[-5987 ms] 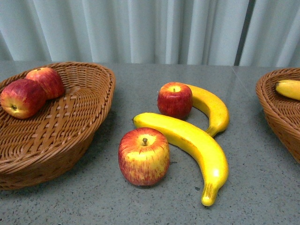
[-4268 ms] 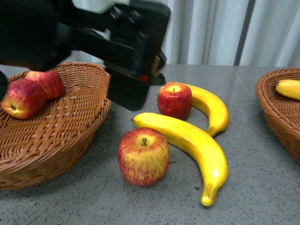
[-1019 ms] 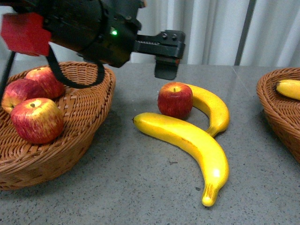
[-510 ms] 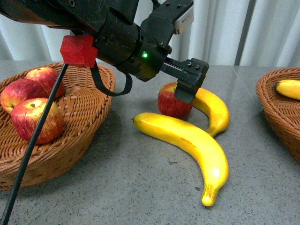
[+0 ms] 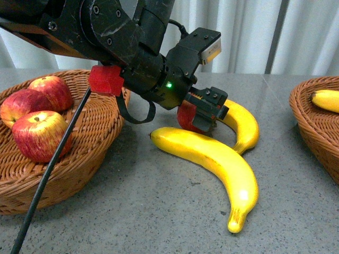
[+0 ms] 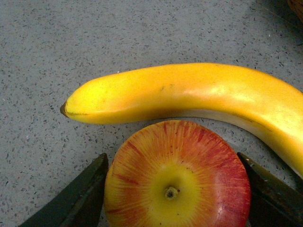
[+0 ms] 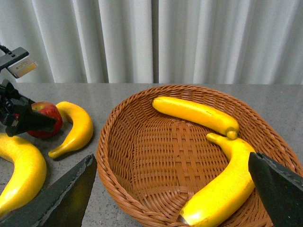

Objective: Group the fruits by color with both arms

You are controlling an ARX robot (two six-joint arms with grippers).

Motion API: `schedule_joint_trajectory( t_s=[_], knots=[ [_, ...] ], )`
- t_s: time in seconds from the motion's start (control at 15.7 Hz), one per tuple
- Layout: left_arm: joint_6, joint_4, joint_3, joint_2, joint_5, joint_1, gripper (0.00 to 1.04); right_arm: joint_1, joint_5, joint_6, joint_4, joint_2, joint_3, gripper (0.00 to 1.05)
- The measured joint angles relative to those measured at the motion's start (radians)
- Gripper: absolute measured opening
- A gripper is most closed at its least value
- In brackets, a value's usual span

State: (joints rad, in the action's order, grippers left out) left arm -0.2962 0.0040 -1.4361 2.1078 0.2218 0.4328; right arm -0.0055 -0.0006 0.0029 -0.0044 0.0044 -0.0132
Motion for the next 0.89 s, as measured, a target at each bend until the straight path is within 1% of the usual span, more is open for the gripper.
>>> schedule_joint_trajectory(
  t_s=[0.13,0.38,0.57,0.64,0.7,0.83,0.89],
  knots=[
    [0.001,0.003,0.000,0.000,-0.001,-0.003,0.65,0.000,0.000,0.000,0.000,0.000,0.000,0.98],
    [0.039,0.038,0.010,-0.039,-0.029,-0.015,0.63,0.000,0.000,0.000,0.000,0.000,0.000,0.98],
    [0.161,0.073,0.018,-0.187,-0.150,-0.063,0.63,0.000,0.000,0.000,0.000,0.000,0.000,0.98],
    [0.227,0.067,0.038,-0.254,-0.216,-0.098,0.63,0.000,0.000,0.000,0.000,0.000,0.000,0.98],
    [0.275,0.051,0.058,-0.291,-0.260,-0.127,0.63,0.000,0.000,0.000,0.000,0.000,0.000,0.98],
    [0.382,-0.001,0.127,-0.333,-0.324,-0.206,0.63,0.000,0.000,0.000,0.000,0.000,0.000,0.98],
    [0.402,-0.017,0.141,-0.333,-0.330,-0.225,0.63,0.000,0.000,0.000,0.000,0.000,0.000,0.98]
  ],
)
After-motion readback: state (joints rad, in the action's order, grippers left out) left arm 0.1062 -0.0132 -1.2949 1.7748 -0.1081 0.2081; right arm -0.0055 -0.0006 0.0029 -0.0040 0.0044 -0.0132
